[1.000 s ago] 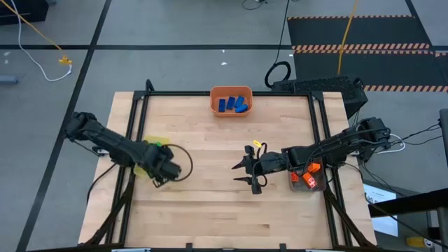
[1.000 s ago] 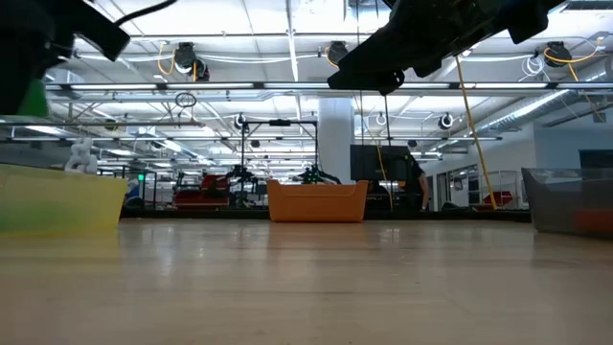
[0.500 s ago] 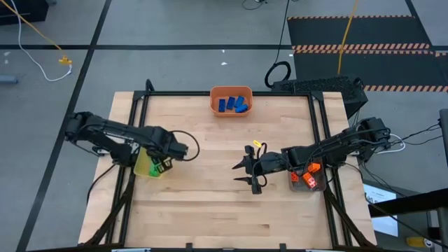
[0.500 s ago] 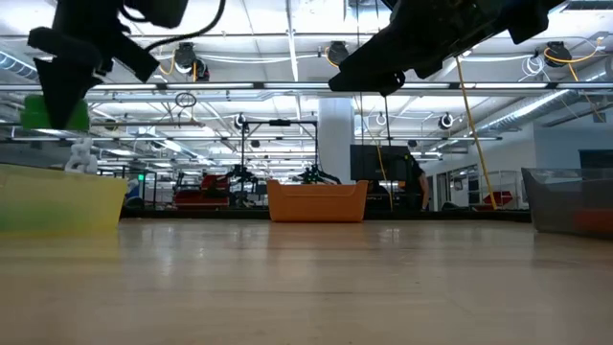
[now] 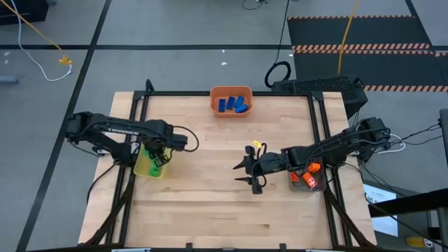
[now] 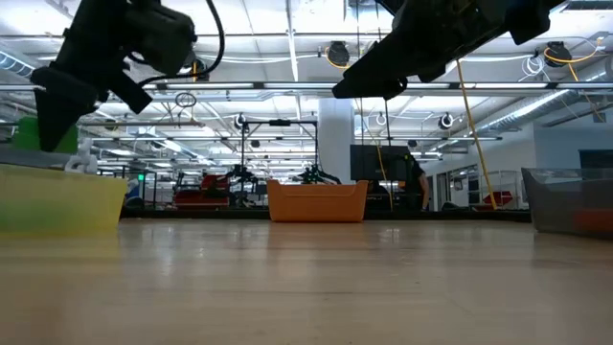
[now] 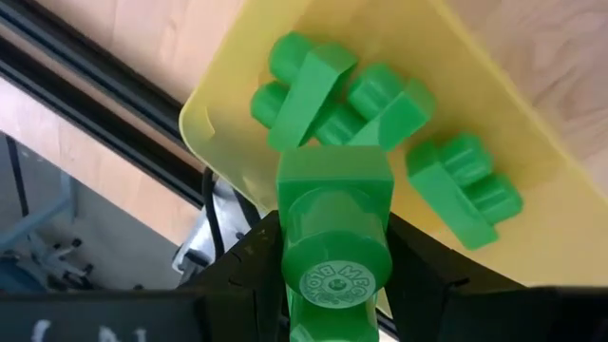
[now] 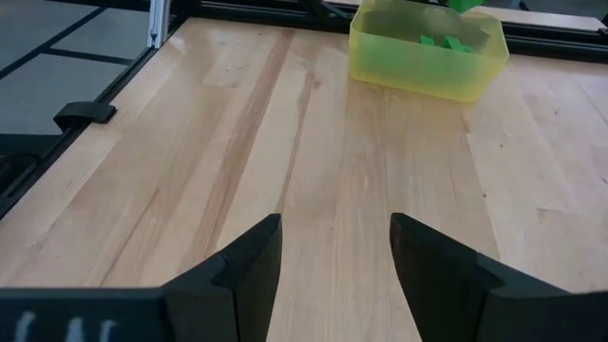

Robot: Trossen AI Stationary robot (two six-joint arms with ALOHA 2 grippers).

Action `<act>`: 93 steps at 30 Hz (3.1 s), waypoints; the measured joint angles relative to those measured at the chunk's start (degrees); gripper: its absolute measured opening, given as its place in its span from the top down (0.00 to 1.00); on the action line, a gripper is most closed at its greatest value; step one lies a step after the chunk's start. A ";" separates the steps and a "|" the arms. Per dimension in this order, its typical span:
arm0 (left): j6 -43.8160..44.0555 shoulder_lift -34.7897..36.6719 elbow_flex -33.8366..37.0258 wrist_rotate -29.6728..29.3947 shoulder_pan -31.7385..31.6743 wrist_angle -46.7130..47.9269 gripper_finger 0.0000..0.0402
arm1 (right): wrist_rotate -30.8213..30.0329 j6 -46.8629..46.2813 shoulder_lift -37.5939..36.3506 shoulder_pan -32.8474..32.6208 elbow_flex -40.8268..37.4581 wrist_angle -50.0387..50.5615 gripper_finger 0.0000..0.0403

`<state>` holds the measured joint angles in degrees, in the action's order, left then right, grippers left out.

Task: Sort & place blocks by color
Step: Put the green game piece into the yellow bin, then adjust the yellow bin, then return to Home Position

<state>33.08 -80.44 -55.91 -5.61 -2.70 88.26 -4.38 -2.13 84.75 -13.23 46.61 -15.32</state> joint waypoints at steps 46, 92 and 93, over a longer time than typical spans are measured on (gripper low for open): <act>-10.93 -7.24 2.15 -0.95 3.78 -31.94 0.55 | 0.00 -0.15 0.00 0.02 0.00 0.63 0.54; -27.00 -7.39 -0.29 -9.51 -6.71 -73.85 0.62 | -18.15 3.35 0.00 1.43 0.00 13.08 0.55; -27.50 -7.39 0.31 -9.50 -7.76 -75.51 0.62 | -18.17 2.19 0.00 2.23 0.00 13.92 0.56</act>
<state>5.58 -87.83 -55.61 -15.10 -10.46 12.75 -22.55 0.06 84.75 -11.00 46.61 -1.40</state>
